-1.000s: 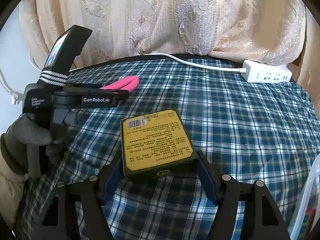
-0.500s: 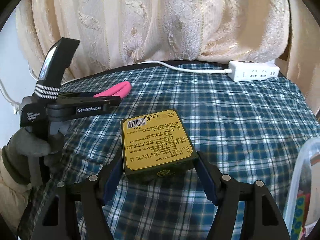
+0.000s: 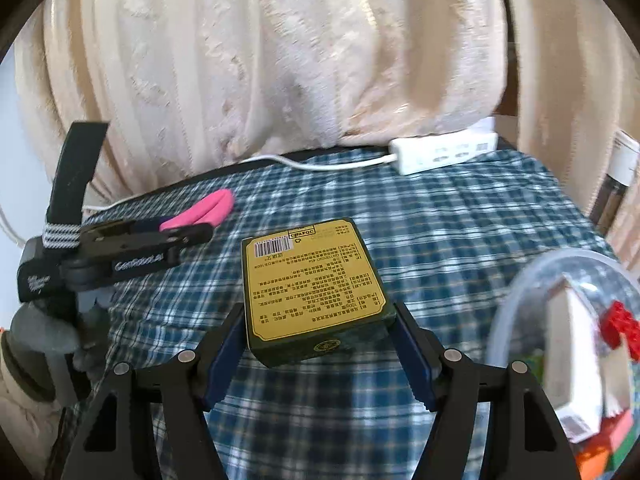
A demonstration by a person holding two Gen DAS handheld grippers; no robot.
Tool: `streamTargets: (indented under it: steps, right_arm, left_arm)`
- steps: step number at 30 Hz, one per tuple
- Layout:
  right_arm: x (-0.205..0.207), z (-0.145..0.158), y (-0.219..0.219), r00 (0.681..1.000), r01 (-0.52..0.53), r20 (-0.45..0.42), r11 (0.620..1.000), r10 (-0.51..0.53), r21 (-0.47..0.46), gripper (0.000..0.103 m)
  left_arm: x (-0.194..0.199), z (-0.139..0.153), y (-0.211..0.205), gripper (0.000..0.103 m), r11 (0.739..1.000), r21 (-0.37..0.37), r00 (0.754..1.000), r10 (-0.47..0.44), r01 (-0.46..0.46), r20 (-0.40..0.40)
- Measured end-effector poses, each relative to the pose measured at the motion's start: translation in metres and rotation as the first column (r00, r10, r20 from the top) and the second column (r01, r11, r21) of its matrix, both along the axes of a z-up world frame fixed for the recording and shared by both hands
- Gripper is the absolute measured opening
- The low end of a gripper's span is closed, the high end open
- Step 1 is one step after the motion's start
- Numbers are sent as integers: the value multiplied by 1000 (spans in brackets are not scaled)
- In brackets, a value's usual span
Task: Organize objects
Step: 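Carry the tin box and pink grip with both grippers over the bowl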
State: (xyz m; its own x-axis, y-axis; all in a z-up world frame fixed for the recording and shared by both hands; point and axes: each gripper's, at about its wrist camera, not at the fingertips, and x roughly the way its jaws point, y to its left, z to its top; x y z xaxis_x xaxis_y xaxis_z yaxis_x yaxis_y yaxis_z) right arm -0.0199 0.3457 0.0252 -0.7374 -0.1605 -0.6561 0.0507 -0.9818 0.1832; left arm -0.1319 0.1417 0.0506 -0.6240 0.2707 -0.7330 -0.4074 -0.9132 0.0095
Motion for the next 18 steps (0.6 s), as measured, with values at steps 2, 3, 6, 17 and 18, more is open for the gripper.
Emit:
streamTargets:
  steps: [2,3,6,17,18]
  right_arm:
    - [5,3,10,1000,25,-9,1000,-25,-3,73]
    - [8,5,16,999,40,-14,999,-40,-5,73]
    - [16,10,33,996,80,-26,997,-80,-6,73]
    - [43,22,80,980,188,-68,982,-189,-19,73]
    - [46,23,85,977,198,-72,980,-199,-21,73]
  left_arm:
    - [6,4,6,56,1000,4,1000,-16,16,-5]
    - [8,6,9,56,1000,6,1000,-22,22,-7]
    - [17,10,18,56,999,9,999,-40,40,-15]
    - [46,18,51,56,994,14,994,-108,109,-34]
    - [49,19,54,56,993,14,993,-116,116,-36]
